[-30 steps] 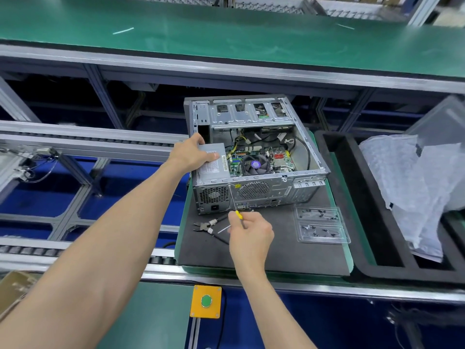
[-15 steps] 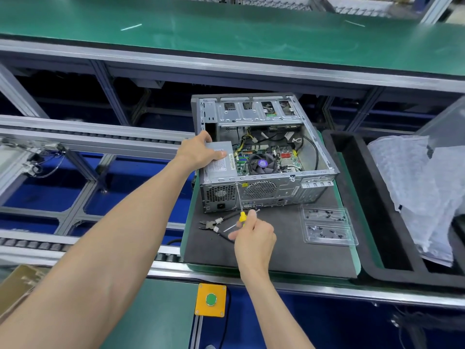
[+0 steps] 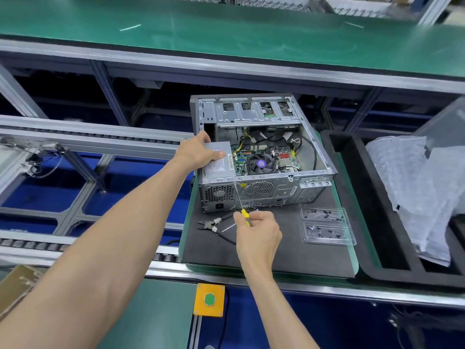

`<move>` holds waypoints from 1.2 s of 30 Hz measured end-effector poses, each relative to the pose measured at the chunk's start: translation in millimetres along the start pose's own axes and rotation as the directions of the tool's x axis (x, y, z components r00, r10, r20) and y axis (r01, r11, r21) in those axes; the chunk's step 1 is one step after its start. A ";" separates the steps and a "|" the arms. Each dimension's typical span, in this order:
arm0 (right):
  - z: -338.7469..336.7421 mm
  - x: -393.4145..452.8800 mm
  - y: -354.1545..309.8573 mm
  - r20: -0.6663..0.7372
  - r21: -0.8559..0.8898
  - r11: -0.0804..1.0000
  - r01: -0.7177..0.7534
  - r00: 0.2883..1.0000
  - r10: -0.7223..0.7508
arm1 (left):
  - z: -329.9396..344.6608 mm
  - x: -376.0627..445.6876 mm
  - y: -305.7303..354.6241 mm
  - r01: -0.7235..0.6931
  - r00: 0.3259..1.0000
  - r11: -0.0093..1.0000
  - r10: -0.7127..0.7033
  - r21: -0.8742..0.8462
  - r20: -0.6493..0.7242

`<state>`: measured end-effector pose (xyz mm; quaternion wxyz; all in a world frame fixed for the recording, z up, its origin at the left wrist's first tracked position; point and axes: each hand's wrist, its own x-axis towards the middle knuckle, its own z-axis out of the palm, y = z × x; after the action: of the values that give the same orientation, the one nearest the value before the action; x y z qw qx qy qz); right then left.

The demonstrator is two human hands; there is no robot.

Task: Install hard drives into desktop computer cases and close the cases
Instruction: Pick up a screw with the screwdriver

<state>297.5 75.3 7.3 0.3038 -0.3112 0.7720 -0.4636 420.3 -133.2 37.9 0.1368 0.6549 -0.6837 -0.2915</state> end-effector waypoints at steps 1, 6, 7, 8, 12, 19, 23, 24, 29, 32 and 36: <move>0.9 -0.4 0.2 -0.019 -0.007 1.000 0.014 1.000 -0.014 | 0.3 0.3 0.0 -0.002 1.000 1.000 0.002 -0.002 0.000; 5.4 -2.9 -2.4 0.026 -0.025 0.997 -0.067 0.997 0.068 | 1.3 0.5 -1.2 -0.008 1.000 1.000 0.008 -0.011 -0.011; 5.2 -1.9 -2.3 0.038 -0.013 0.997 -0.074 0.997 0.074 | 1.4 0.8 -1.2 -0.007 1.000 1.000 0.007 -0.008 -0.010; 4.0 -1.3 -2.0 0.050 -0.006 0.998 -0.059 0.997 0.059 | 1.3 0.7 -1.0 -0.004 1.000 1.000 0.004 -0.007 -0.007; -0.9 -3.4 0.9 0.018 -0.034 0.997 0.072 0.997 -0.071 | 1.1 0.8 -1.5 -0.002 1.000 1.000 0.002 -0.008 -0.006; 5.1 3.0 0.2 0.181 0.327 0.891 -0.315 0.946 0.268 | 2.1 3.5 -3.9 0.005 1.000 1.000 -0.005 -0.025 -0.013; -0.2 4.1 6.6 0.136 0.135 0.986 -0.094 0.988 0.075 | 3.9 0.5 -2.3 -0.007 0.999 1.000 0.007 -0.013 -0.041; -0.8 4.5 6.7 0.094 0.054 0.999 -0.011 0.996 0.006 | 4.1 -2.9 -2.2 -0.022 0.998 1.000 0.021 -0.011 -0.064; 4.7 4.0 8.2 0.159 0.132 0.990 -0.049 0.987 0.028 | 17.7 -50.7 -18.6 -0.116 0.901 0.787 -0.174 -0.606 -0.398; 6.0 4.2 10.5 0.225 0.147 0.986 -0.073 0.974 0.039 | 40.7 -95.0 -37.6 0.008 0.955 0.102 -0.295 -0.995 -0.022; -0.6 -3.2 24.7 0.245 0.098 0.992 0.074 0.965 -0.096 | 78.2 -136.4 -59.2 0.324 0.926 -0.582 0.036 -0.746 0.375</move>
<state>294.1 87.3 -14.2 0.3915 -0.3863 0.6924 -0.4670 438.4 18.6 -31.7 0.5160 0.2526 0.0421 -0.8174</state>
